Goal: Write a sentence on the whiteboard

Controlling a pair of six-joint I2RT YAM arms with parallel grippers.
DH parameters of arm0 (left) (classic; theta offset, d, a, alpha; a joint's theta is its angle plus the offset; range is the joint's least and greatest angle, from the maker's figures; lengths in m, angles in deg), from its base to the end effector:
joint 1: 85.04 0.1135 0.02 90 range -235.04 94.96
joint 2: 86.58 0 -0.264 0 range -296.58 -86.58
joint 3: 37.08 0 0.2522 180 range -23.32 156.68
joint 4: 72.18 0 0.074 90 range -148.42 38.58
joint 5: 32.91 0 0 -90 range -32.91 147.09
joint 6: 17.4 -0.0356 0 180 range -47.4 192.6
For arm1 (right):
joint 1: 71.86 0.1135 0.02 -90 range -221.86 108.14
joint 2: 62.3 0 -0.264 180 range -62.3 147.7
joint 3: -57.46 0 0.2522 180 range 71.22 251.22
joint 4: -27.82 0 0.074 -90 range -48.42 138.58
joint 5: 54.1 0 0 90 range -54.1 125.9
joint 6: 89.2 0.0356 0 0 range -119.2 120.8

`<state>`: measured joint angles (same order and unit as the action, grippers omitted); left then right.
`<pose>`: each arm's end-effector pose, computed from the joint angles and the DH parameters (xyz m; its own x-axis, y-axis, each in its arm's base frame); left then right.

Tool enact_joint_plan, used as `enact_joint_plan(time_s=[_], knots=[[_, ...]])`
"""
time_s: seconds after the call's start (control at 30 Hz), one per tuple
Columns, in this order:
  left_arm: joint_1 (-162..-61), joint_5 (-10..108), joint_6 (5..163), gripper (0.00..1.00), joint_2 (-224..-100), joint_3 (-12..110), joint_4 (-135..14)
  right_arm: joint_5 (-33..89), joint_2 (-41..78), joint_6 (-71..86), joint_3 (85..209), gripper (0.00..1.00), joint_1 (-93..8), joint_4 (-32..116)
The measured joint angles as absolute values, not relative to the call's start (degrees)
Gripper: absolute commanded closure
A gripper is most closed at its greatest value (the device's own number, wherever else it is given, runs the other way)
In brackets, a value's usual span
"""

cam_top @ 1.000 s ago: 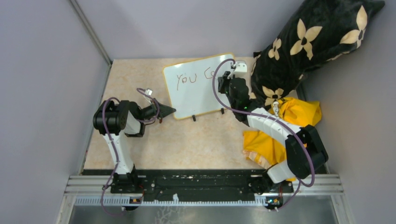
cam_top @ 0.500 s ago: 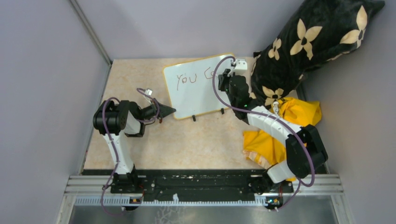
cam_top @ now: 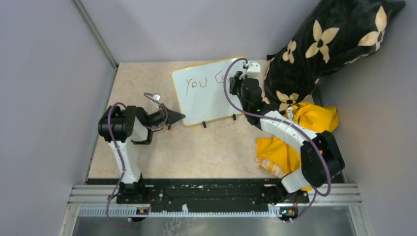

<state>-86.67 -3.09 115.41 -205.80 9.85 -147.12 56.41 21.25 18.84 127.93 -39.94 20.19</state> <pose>0.3162 -0.0399 0.1079 -0.5644 -0.3220 -0.7601 0.6773 0.3457 -0.6494 0.2976 0.1707 0.3086 -0.1383 0.2556 -0.9568 -0.1644 0.9468 0.2766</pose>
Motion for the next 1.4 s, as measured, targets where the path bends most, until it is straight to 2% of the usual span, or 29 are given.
enact_joint_plan(time_s=[1.4], knots=[[-86.67,-3.09,115.39,1.00,-205.80,9.85,-147.12,57.24,17.60,19.08,125.30,1.00,-41.04,19.95]])
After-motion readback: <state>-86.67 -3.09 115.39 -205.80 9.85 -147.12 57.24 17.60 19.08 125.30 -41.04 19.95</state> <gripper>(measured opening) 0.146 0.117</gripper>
